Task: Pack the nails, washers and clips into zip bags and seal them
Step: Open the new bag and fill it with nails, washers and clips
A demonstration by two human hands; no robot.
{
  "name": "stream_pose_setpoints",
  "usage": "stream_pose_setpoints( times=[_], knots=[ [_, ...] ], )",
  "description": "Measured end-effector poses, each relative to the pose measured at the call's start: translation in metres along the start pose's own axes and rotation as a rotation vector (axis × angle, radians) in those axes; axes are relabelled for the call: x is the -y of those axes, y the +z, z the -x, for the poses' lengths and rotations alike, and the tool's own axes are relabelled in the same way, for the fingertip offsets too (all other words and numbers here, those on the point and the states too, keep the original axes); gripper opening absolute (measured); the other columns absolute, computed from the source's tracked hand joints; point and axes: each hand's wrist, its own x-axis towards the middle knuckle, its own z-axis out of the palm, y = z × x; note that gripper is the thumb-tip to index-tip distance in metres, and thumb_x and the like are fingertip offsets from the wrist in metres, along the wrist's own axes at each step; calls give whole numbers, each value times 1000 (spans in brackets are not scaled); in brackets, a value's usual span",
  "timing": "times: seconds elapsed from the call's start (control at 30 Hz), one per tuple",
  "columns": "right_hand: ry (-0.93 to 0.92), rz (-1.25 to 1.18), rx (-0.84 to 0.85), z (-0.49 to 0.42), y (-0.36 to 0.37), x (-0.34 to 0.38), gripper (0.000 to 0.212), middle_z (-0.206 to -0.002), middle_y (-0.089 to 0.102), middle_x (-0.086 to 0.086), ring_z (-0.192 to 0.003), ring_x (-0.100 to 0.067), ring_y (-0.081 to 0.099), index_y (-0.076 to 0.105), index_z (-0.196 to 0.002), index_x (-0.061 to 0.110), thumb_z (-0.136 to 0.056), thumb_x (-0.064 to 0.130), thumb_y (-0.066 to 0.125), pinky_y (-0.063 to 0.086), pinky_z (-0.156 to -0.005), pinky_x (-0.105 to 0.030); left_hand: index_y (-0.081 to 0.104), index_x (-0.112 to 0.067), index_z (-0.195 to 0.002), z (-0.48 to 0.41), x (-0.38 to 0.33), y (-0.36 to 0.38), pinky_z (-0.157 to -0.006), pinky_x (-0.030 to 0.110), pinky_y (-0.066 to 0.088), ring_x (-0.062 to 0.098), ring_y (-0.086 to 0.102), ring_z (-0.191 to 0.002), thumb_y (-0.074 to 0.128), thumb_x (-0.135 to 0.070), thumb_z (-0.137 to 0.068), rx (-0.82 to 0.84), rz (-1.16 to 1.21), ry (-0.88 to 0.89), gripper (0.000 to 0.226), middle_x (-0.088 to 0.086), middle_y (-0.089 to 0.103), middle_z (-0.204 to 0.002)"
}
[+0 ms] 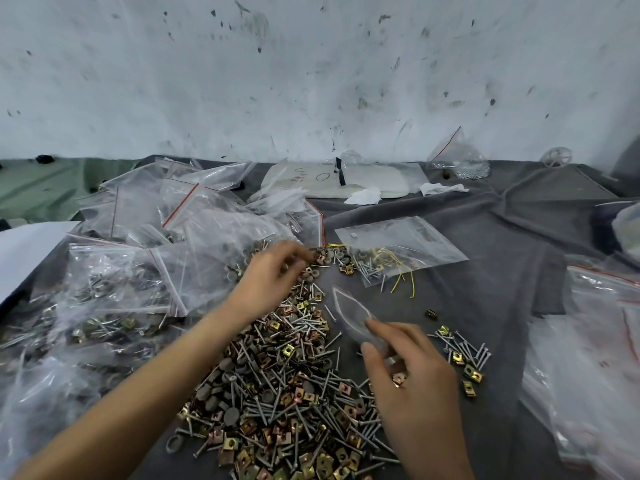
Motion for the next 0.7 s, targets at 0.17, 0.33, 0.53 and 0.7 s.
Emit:
stream_pose_setpoints(
  times=[0.17,0.33,0.53,0.7],
  knots=[
    [27,-12,16,1,-2,3,26,-92,59,18,-82,-2,59,73,-104,17,-80,8,72,38,-72,-3,67,-13,-115,-26,53,17,-98,38,43,25,58,-110,56,-6,-92,417,-447,-16,26,6,60,-121],
    [67,-38,33,3,-7,1,26,-94,58,22,-93,6,52,72,-107,21,-83,12,69,36,-74,-2,65,-24,-103,-33,54,16,-72,35,52,21,59,-103,53,-26,-94,395,-710,97,15,-3,57,-113],
    [62,-26,34,0,-11,-2,27,-94,58,21,-82,-1,57,72,-107,21,-82,10,71,41,-72,-6,62,-9,-98,-15,10,6,-74,37,51,18,59,-87,59,-14,-92,24,-173,100,8,3,59,-101],
    [-24,42,0,-4,-15,-7,29,-89,62,14,-82,-1,55,74,-100,16,-76,0,75,39,-70,-4,65,-11,-93,17,-67,-3,-96,22,41,10,55,-113,61,-18,-90,86,235,454,9,4,58,-116]
  ],
)
